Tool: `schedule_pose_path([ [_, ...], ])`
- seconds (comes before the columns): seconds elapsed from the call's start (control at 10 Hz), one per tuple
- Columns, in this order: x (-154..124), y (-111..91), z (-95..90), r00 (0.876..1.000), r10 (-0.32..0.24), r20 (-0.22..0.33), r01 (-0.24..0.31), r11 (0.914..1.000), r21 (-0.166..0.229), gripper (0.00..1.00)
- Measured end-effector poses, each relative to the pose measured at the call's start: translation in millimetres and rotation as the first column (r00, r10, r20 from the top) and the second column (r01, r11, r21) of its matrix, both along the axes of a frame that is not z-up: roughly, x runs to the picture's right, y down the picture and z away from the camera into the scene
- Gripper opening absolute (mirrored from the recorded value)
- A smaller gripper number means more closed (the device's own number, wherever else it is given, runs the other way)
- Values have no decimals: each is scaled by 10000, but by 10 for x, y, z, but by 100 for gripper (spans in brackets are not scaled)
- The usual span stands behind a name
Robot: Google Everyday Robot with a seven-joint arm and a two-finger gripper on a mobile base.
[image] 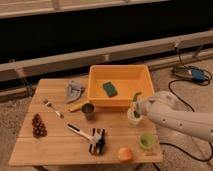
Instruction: Place pepper in paper cup
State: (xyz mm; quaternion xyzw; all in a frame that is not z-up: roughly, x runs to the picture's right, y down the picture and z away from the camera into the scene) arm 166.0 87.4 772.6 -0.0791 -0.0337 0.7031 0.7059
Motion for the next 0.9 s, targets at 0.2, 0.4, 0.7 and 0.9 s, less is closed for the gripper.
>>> schedule_pose_path([
  [0.2, 23, -14, 15, 9999, 29, -140, -28, 10000, 70, 54],
  [0.4, 9, -43, 42, 9998, 8, -177, -6, 9999, 127, 74],
  [0.7, -62, -68, 55, 9999, -139, -44, 140, 9998, 140, 80],
  [0.9, -104, -65, 44, 9997, -218, 61, 217, 9997, 121, 80],
])
